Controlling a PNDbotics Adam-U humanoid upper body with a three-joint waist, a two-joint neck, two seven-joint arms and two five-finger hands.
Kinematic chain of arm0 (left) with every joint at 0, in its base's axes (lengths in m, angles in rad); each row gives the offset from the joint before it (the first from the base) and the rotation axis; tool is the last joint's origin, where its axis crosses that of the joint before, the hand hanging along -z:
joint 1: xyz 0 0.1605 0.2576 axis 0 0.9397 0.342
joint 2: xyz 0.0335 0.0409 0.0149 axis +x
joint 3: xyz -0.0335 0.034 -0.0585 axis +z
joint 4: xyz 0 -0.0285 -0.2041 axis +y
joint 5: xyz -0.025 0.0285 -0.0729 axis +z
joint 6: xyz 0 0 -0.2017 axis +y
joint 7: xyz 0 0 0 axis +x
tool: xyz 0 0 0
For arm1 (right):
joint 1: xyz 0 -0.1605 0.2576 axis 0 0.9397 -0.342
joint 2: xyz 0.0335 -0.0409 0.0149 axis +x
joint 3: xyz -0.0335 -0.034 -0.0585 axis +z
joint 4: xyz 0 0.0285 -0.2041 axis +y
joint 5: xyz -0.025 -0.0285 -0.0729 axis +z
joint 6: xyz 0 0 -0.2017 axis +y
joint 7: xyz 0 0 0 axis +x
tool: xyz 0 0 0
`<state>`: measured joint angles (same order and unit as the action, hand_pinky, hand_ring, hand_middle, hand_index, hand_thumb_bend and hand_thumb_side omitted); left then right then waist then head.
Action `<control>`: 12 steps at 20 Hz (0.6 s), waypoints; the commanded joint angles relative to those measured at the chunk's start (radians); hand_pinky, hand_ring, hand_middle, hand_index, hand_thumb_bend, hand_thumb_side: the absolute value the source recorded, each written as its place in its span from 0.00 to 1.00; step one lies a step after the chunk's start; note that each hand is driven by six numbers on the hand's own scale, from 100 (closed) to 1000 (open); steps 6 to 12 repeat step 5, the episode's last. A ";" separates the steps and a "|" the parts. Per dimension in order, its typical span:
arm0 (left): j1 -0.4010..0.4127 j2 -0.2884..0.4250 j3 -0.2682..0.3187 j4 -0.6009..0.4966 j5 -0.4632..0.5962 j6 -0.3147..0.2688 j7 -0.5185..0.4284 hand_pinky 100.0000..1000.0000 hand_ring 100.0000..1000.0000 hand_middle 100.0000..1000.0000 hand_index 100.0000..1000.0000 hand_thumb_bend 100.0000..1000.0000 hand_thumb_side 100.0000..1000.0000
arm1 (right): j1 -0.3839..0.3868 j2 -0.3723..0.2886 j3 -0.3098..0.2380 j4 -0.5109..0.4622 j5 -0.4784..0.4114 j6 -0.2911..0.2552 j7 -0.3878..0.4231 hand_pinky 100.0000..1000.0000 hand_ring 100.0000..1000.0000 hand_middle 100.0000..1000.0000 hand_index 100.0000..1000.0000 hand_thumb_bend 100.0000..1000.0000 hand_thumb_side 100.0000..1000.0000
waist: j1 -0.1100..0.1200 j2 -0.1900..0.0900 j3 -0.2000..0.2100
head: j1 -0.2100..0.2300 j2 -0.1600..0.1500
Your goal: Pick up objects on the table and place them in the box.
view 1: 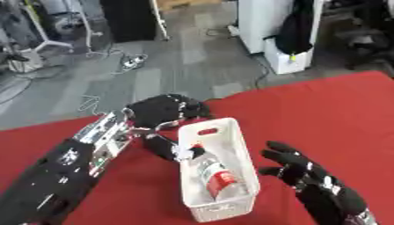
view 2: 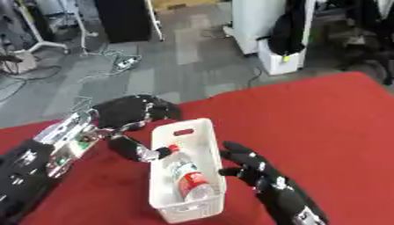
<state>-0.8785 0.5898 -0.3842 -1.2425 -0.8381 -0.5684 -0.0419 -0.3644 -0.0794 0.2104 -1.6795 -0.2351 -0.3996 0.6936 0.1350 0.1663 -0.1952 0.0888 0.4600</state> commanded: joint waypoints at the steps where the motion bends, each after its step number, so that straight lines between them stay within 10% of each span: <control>1: 0.015 0.072 -0.006 -0.093 0.113 0.030 0.000 0.67 0.79 0.80 0.89 0.05 0.89 | -0.013 -0.004 -0.006 -0.006 0.001 -0.017 0.014 0.85 0.98 1.00 0.92 0.41 1.00 | -0.012 -0.014 0.021 | -0.020 0.003; 5: 0.103 0.121 0.001 -0.298 0.343 0.116 -0.006 0.62 0.76 0.77 0.86 0.00 0.95 | -0.001 0.009 -0.011 -0.006 0.011 -0.018 0.006 0.85 0.98 1.00 0.93 0.40 1.00 | -0.026 -0.018 0.075 | -0.033 0.005; 12: 0.103 0.121 0.001 -0.298 0.343 0.116 -0.006 0.62 0.76 0.77 0.86 0.00 0.95 | -0.001 0.009 -0.011 -0.006 0.011 -0.018 0.006 0.85 0.98 1.00 0.93 0.40 1.00 | -0.026 -0.018 0.075 | -0.033 0.005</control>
